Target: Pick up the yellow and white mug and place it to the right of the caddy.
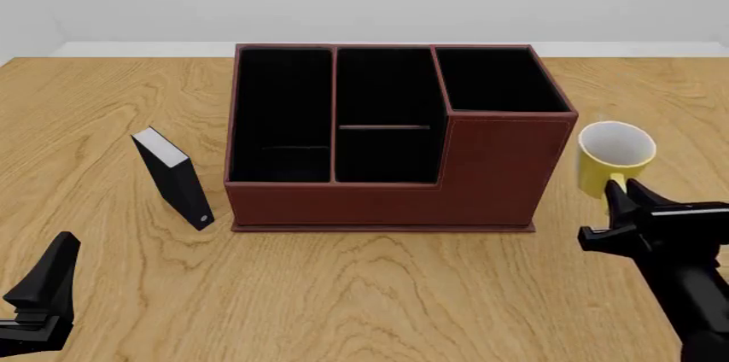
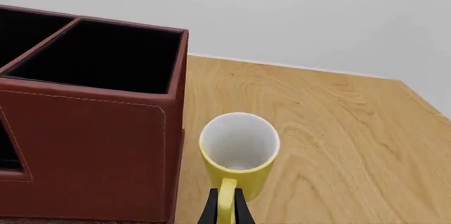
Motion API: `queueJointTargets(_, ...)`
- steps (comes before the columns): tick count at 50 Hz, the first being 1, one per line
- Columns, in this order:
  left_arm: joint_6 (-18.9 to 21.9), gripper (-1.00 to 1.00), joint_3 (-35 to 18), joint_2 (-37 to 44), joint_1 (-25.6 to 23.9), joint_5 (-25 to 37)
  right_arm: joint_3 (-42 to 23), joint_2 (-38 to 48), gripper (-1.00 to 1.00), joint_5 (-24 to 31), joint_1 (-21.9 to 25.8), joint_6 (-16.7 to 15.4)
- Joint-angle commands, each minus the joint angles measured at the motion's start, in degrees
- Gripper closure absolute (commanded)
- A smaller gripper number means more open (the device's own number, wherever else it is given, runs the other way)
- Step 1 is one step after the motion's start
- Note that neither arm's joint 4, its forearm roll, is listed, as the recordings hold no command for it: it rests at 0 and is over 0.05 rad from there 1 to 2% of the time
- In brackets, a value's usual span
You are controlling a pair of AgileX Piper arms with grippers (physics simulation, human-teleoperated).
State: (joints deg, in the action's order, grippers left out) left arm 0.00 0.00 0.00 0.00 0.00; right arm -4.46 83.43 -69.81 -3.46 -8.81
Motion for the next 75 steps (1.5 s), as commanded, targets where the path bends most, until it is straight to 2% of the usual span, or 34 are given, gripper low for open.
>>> queueJointTargets(1,0.0,-1.00,0.0,0.0,0.0,0.0,-0.7,1.2,1.00,-0.1,-0.2,0.6)
queueJointTargets(75,0.0,-1.00,0.0,0.0,0.0,0.0,-6.3,13.8,1.00,-0.1,-1.8,0.8)
